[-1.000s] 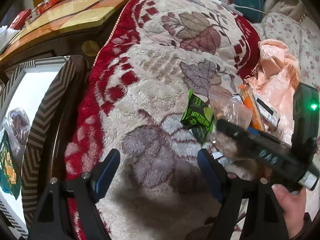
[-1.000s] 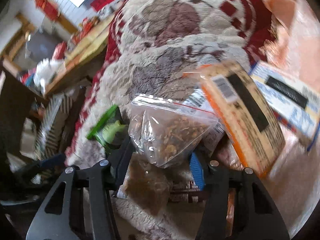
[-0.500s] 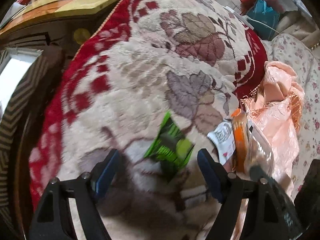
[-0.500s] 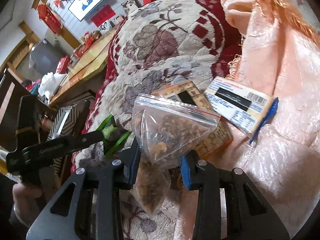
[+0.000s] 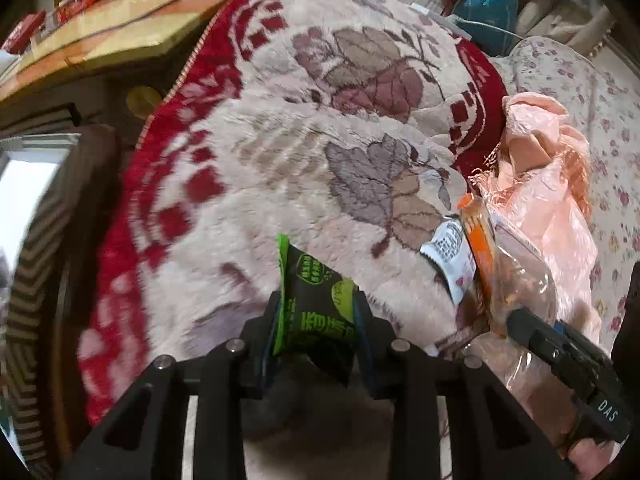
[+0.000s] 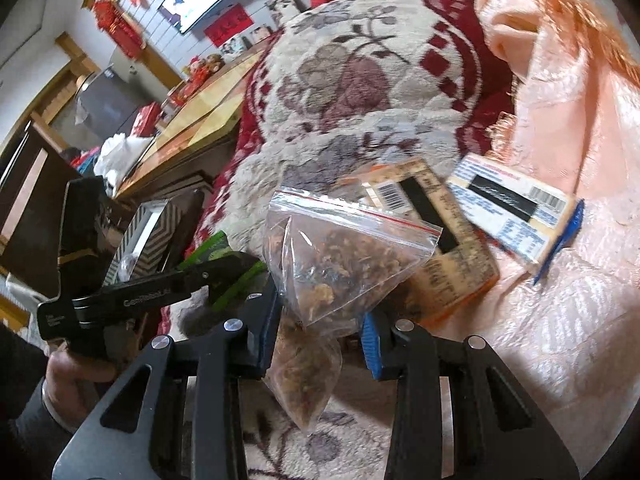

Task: Organize snacks
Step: 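Grasp the small green packet with the left tool while the right tool grasps the zip bag, then carry the green packet and zip bag over the tray with both tools, then open both tools to drop the green packet and zip bag into the tray, then move both tools back over the remaining snacks on the blanket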

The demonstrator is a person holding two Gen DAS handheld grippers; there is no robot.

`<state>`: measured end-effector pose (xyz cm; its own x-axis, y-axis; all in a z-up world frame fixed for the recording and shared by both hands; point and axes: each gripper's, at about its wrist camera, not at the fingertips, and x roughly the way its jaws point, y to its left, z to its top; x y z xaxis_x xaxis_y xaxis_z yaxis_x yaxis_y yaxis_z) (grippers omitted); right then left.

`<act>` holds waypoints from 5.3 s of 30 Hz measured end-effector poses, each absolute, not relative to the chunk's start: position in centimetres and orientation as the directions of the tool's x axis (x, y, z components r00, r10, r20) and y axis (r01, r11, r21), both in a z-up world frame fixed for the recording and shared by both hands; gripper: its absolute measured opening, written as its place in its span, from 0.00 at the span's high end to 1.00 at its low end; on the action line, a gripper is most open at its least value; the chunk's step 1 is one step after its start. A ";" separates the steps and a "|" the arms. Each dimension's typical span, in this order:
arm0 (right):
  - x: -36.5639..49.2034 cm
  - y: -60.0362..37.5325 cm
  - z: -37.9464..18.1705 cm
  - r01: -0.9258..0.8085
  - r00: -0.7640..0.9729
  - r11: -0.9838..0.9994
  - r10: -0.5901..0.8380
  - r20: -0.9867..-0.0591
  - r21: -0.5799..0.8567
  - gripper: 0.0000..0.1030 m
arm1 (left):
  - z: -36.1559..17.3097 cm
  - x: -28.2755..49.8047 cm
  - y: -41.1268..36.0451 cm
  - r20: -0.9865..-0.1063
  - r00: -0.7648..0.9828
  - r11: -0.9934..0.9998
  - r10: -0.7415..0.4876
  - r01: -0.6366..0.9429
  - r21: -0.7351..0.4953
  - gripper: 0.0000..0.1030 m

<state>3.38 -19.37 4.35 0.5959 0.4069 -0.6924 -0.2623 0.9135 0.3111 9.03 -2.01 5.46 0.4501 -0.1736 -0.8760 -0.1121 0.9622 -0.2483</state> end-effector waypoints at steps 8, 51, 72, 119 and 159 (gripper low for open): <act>1.1 -16.0 3.5 -0.310 0.564 0.907 0.417 -0.713 0.285 0.67 | 7.3 4.9 -0.5 -0.869 0.488 0.983 -0.082 -0.103 -0.151 0.66; -1.9 -4.5 5.4 -0.505 0.489 0.844 0.454 -0.745 0.183 0.67 | 11.3 -1.8 7.3 -0.830 0.557 0.971 -0.002 -0.199 -0.136 0.66; 0.2 8.4 5.2 -0.640 0.364 0.740 0.529 -0.767 0.207 0.67 | 11.2 -4.5 17.6 -0.836 0.535 0.927 0.121 -0.362 -0.098 0.66; -0.2 -6.5 1.2 -0.376 0.440 0.862 0.488 -0.754 0.339 0.38 | 11.9 -2.4 12.9 -0.818 0.572 0.958 0.060 -0.264 -0.114 0.17; 7.8 -14.1 1.1 -0.553 0.339 0.831 0.282 -0.898 0.052 0.36 | 8.9 1.5 6.5 -0.883 0.468 0.981 -0.030 -0.155 -0.116 0.17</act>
<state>7.84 -14.11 1.14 0.3388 0.2816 -0.8977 -0.5534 0.8313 0.0519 1.47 6.54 8.86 0.4677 -0.0304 -0.8834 -0.1546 0.9812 -0.1156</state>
